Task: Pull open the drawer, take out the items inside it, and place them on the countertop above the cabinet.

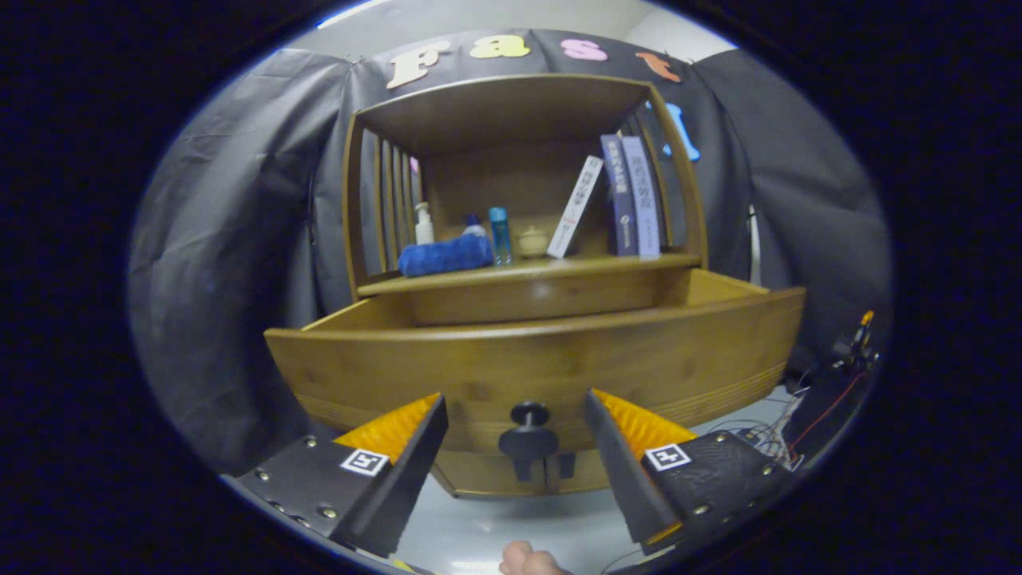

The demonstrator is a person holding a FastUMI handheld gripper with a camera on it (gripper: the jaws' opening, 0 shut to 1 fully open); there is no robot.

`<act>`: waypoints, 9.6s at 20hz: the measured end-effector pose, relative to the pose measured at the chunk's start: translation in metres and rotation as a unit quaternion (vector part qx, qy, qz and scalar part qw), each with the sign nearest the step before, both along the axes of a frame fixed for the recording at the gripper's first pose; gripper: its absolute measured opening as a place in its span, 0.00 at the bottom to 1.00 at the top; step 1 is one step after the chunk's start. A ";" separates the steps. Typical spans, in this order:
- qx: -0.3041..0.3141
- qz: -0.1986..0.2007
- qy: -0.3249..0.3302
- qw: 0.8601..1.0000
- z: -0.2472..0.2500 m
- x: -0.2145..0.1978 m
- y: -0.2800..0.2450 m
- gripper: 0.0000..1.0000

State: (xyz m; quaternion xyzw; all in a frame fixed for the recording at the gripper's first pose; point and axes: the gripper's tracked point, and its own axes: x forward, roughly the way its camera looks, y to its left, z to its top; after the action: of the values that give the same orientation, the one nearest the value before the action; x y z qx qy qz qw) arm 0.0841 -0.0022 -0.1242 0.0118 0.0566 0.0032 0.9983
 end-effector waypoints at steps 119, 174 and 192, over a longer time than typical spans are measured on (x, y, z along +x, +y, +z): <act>0.015 -0.081 0.026 0.996 0.115 0.339 0.012 0.66; 0.001 0.036 -0.040 0.999 -0.019 -0.031 0.024 1.00; -0.007 0.002 -0.040 0.999 -0.043 0.074 0.007 0.99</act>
State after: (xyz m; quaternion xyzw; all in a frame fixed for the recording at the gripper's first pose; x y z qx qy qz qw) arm 0.1586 0.0050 -0.1677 0.0050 0.0166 0.0054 0.9998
